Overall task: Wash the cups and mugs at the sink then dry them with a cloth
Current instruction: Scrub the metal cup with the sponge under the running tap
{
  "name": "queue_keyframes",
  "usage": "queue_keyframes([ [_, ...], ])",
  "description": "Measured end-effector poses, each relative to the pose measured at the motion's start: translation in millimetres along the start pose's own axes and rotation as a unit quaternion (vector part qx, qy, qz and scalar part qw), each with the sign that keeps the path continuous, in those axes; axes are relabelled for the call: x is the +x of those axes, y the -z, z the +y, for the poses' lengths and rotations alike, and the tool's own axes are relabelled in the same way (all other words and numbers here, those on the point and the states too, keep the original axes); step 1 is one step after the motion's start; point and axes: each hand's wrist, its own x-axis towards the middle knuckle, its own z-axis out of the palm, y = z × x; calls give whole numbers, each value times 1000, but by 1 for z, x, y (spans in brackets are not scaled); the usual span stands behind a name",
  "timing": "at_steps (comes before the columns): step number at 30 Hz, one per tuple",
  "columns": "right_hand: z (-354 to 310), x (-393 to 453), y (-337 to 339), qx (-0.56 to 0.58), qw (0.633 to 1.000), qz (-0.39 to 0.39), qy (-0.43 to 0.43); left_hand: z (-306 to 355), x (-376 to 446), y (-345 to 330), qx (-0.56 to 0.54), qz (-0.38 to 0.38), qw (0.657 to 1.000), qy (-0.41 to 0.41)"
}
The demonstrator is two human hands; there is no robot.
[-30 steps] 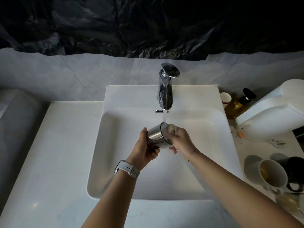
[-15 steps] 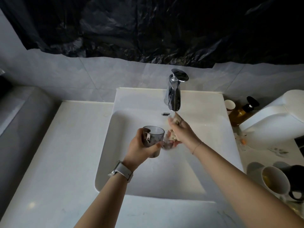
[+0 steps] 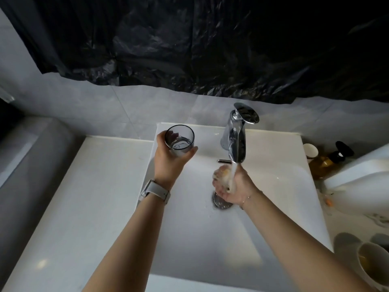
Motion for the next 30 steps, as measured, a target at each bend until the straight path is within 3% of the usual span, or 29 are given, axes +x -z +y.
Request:
queue_keyframes([
  [5, 12, 14, 9, 47, 998, 30, -3, -3, -2, 1, 0, -41, 999, -30],
  [9, 15, 3, 12, 7, 993, 113, -45, -15, -30, 1, 6, -89, 994, -60],
  [13, 16, -6, 19, -111, 983, 142, -18, -17, -40, 6, 139, -202, 964, -102],
  [15, 16, -9, 25, -175, 974, 145, 15, -13, -38, 6, 253, -267, 914, -169],
  [17, 14, -13, 29, -245, 959, 140, 35, -2, -37, 5, 387, -313, 837, -229],
  [21, 12, -21, 31, -301, 942, 142, 50, 18, -38, 0, 582, -337, 668, -319],
  [24, 12, -28, 30, -309, 938, 143, 60, 29, -35, 0, 649, -328, 596, -341],
  [27, 12, -35, 30, -301, 938, 153, 72, 37, -32, 5, 667, -301, 589, -343],
  [28, 12, -36, 31, -300, 938, 156, 80, 39, -30, 8, 659, -287, 607, -338],
  [30, 11, -38, 30, -290, 938, 162, 95, 42, -23, 15, 603, -246, 691, -314],
])
